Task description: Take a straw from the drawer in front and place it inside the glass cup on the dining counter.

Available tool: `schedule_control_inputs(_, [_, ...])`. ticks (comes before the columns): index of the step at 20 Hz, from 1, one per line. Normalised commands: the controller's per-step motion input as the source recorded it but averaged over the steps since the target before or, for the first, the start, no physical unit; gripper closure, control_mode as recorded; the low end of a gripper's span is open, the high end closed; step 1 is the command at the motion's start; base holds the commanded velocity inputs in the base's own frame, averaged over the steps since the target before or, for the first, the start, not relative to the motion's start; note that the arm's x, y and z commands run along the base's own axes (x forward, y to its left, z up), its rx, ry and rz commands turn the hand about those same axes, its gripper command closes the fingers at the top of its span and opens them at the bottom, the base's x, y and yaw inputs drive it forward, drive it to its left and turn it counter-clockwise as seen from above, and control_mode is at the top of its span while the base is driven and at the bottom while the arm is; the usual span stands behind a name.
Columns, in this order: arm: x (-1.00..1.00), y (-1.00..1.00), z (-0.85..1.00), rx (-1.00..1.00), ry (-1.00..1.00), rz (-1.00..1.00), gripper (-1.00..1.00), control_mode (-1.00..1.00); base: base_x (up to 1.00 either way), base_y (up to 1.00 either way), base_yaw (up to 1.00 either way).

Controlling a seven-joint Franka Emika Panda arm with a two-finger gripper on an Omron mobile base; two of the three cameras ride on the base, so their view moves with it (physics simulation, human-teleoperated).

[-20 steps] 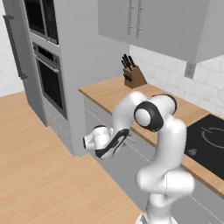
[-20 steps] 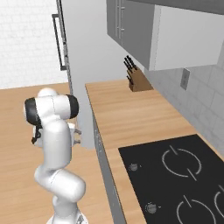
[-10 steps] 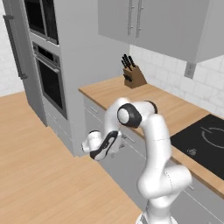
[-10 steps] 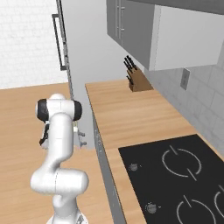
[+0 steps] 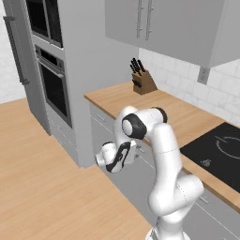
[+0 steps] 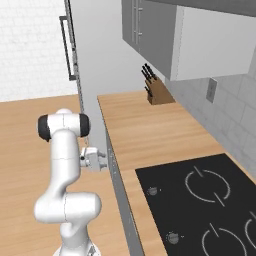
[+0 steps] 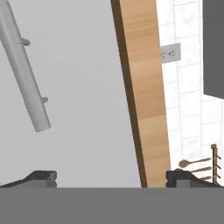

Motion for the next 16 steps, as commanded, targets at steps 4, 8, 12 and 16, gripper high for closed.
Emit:
schedule_control_inputs(4, [0.0,-0.38,-0.01,0.1,0.0,0.2,-1.0,-1.0,0.0,0.0,0.0])
schedule_control_inputs(8, [0.11,-0.23,-0.05,0.1,0.0,0.2,-1.0,-1.0,0.0,0.0,0.0])
schedule_control_inputs(12, [0.29,-0.03,-0.13,0.06,0.0,0.15,-1.0,-1.0,0.0,0.0,0.0])
schedule_control_inputs(16, [0.34,0.0,-0.21,0.02,0.0,0.12,-1.0,-1.0,0.0,0.0,0.0])
